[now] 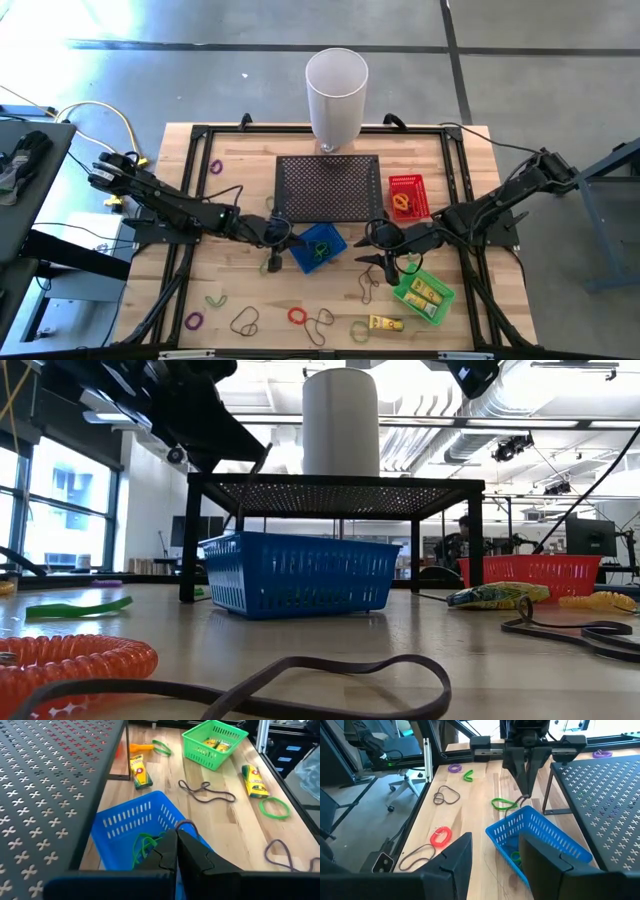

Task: Pick & Place Office Desk Supplies
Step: Put the violet rubber band into the blue bin, then put the violet spring keychain into the red bin

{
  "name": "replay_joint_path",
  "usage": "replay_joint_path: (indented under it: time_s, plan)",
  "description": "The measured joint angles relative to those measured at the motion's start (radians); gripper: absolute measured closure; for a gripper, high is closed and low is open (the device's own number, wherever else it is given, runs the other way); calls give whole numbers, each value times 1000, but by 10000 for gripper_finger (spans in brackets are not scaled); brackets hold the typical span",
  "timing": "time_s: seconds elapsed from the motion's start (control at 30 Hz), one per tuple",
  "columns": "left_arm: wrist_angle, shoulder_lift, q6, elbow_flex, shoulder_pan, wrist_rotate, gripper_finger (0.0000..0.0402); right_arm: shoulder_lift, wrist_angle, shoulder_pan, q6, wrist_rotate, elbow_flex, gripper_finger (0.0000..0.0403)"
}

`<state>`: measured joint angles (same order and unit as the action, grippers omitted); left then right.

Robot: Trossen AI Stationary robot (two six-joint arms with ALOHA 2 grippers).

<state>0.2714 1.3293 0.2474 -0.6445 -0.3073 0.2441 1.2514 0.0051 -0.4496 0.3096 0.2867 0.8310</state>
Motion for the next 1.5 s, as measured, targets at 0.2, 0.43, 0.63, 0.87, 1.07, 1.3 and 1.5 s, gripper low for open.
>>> replay_joint_path:
  time_s: [0.2, 0.43, 0.63, 0.87, 1.07, 1.3, 1.5]
  plan:
    - [3, -1, -1, 0, 0, 2, 379, 0, 0, 0, 0, 1, 0, 253]
    - [5, -2, -8, -1, 6, -13, 315, 0, 0, 0, 10, 0, 0, 253]
    - [63, -9, -8, -2, 1, -36, 281, 0, 0, 0, 12, -1, 0, 253]
    - [-47, -122, -68, -29, -34, -28, 280, 0, 6, 0, 61, -1, 0, 253]
    - [-516, -229, 10, -198, -38, -5, 280, 0, 14, 0, 61, 2, 0, 253]
    - [-1097, -244, 220, -458, 46, 7, 280, 0, 15, 0, 61, 2, 0, 258]
    - [-1467, -285, 431, -507, 168, 25, 280, 0, 24, 0, 78, 2, 0, 259]
